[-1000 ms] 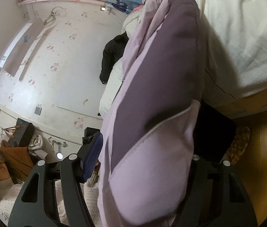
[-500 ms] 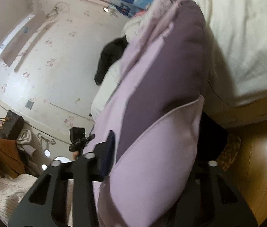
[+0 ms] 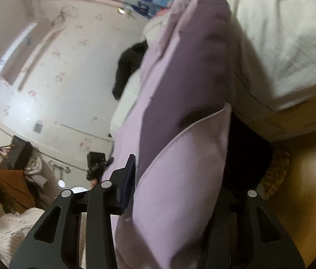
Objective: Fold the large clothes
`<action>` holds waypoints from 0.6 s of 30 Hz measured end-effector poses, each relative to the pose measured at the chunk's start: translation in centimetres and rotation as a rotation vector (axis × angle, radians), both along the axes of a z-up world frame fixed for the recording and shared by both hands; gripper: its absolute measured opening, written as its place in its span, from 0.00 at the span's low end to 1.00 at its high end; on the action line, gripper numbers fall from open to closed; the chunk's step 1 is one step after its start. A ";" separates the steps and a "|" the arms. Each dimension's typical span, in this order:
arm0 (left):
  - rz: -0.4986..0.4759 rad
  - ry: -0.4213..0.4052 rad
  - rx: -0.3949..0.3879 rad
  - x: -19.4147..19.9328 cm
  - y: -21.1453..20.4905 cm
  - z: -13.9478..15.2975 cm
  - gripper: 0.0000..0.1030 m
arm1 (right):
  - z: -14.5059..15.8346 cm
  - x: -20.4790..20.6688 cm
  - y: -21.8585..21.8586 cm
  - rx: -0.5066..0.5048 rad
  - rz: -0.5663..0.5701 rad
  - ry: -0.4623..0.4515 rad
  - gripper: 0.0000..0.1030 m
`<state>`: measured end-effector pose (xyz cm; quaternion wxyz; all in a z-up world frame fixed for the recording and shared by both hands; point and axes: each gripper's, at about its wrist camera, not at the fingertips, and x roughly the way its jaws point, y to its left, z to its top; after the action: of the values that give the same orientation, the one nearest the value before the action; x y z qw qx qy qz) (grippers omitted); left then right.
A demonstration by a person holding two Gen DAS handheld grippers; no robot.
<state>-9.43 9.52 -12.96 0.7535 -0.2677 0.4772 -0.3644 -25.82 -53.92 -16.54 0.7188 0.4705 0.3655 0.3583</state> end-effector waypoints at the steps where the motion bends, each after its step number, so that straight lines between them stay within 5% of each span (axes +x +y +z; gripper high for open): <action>1: 0.024 -0.036 -0.015 -0.2 0.0 1.3 0.21 | 1.0 -0.2 -0.2 0.049 -0.009 -0.053 0.39; 4: 0.053 -0.116 -0.026 -0.3 -0.1 4.4 0.18 | 4.4 -0.6 -0.9 0.159 -0.028 -0.199 0.39; 11: 0.038 -0.258 -0.164 -1.3 -0.2 10.1 0.17 | 8.5 -1.0 -1.5 0.252 -0.030 -0.334 0.39; 18: 0.010 -0.199 0.089 -1.2 -1.8 7.9 0.17 | 5.7 -1.9 -2.2 0.256 -0.045 -0.257 0.39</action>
<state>-10.66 7.70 -5.06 0.8102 -0.1991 0.4144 -0.3637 -27.75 -56.10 -10.86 0.7016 0.5167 0.2112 0.4429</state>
